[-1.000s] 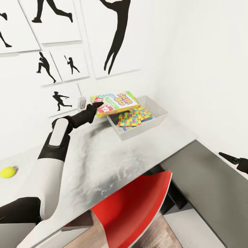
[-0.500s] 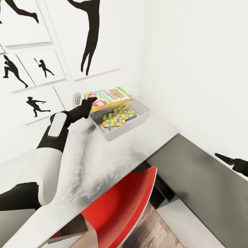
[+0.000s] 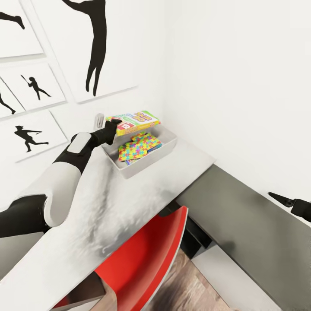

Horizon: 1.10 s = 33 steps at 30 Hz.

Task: Put all the toys in the child's room - the three board games (two on the bed and one on the table), the two jigsaw puzzles on the table, and the tennis ball on the table - inside the toy box on the table in the child's room.

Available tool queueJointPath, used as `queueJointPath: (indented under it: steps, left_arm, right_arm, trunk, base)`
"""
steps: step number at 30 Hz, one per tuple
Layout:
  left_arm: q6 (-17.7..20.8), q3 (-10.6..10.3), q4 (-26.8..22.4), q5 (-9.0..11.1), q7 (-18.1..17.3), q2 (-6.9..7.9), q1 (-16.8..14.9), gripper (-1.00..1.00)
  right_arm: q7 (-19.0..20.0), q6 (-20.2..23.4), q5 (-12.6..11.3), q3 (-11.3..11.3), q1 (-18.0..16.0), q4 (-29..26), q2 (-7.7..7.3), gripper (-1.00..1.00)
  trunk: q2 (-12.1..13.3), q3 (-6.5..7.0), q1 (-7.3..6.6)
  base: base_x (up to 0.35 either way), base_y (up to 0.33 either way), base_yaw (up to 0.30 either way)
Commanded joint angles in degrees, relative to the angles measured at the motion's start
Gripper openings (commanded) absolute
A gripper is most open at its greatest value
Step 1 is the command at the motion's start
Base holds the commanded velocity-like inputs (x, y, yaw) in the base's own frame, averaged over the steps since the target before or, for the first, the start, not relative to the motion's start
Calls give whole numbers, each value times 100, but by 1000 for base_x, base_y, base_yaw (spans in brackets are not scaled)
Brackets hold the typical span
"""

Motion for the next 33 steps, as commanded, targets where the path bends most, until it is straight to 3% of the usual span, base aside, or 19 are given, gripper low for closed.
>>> queueJointPath:
  steps: [1,11,33]
  left_arm:
    - [12,18,78,62,58,0,-67,-100]
    - [-2,6,399,59,495,88,-387,-100]
    - [118,-2,428,60,906,124,-532,-100]
  right_arm:
    - [47,40,8,-6,-8,-1,0,100]
    - [296,306,12,-4,-9,0,3,100]
    - [337,367,8,-13,-11,0,-7,100]
  trunk:
    - [-10,-9,3]
    - [-10,-9,3]
    - [-10,-97,3]
  base:
    - [0,0,-150]
    - [0,0,-81]
    - [0,0,-5]
